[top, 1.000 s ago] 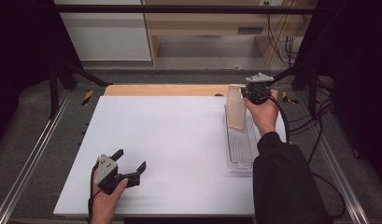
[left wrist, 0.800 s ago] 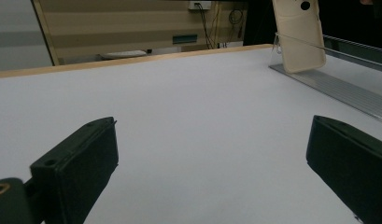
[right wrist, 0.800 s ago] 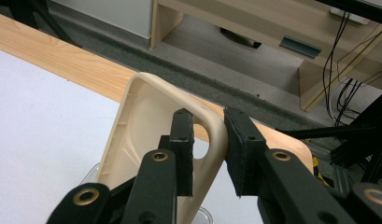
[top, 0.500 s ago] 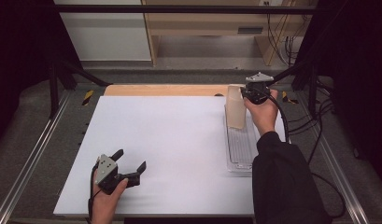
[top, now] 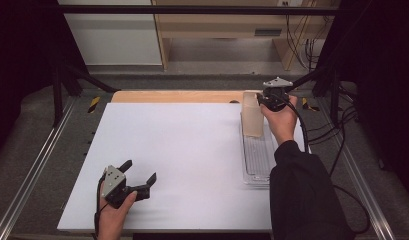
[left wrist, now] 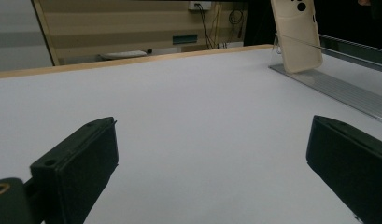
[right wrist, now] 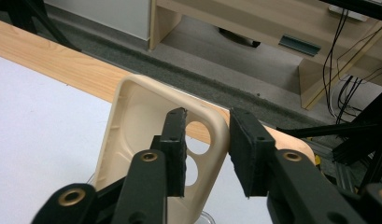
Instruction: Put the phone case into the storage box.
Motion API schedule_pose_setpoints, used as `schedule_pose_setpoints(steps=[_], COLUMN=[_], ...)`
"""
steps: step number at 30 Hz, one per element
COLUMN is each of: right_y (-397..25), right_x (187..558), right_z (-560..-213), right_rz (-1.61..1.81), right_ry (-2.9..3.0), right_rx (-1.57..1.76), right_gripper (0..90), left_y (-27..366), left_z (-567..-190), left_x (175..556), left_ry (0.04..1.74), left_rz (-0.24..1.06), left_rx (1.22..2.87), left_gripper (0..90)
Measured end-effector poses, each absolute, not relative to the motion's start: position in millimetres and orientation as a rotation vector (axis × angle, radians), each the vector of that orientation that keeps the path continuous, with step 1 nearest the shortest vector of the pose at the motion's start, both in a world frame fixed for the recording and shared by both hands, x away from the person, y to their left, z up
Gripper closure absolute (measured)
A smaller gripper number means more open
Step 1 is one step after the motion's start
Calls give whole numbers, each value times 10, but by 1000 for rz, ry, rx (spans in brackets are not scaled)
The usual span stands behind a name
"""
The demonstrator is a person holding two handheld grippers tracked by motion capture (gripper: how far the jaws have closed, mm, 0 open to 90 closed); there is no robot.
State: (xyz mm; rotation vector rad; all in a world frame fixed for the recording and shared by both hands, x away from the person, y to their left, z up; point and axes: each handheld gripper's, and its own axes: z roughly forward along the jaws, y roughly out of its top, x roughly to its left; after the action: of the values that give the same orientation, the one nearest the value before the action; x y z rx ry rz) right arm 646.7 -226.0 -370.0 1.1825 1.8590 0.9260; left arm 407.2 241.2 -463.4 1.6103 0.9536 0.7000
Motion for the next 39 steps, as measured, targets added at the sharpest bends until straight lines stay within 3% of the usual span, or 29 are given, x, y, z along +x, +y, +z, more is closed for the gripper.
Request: schedule_pose_setpoints(steps=[28,39], right_y=[-2279,-2246], right_x=[6441,6418], right_z=[-3634,-3614], right_rz=[929,920], right_ry=[1822,1825], right_rx=[1271,1283], right_gripper=[269,193], left_y=[2400,2405], left_z=[-4634,-4633], left_x=[4073,4074], left_ry=[948,948], left_rz=[704,707], left_rx=[1615,1613], left_gripper=[20,20])
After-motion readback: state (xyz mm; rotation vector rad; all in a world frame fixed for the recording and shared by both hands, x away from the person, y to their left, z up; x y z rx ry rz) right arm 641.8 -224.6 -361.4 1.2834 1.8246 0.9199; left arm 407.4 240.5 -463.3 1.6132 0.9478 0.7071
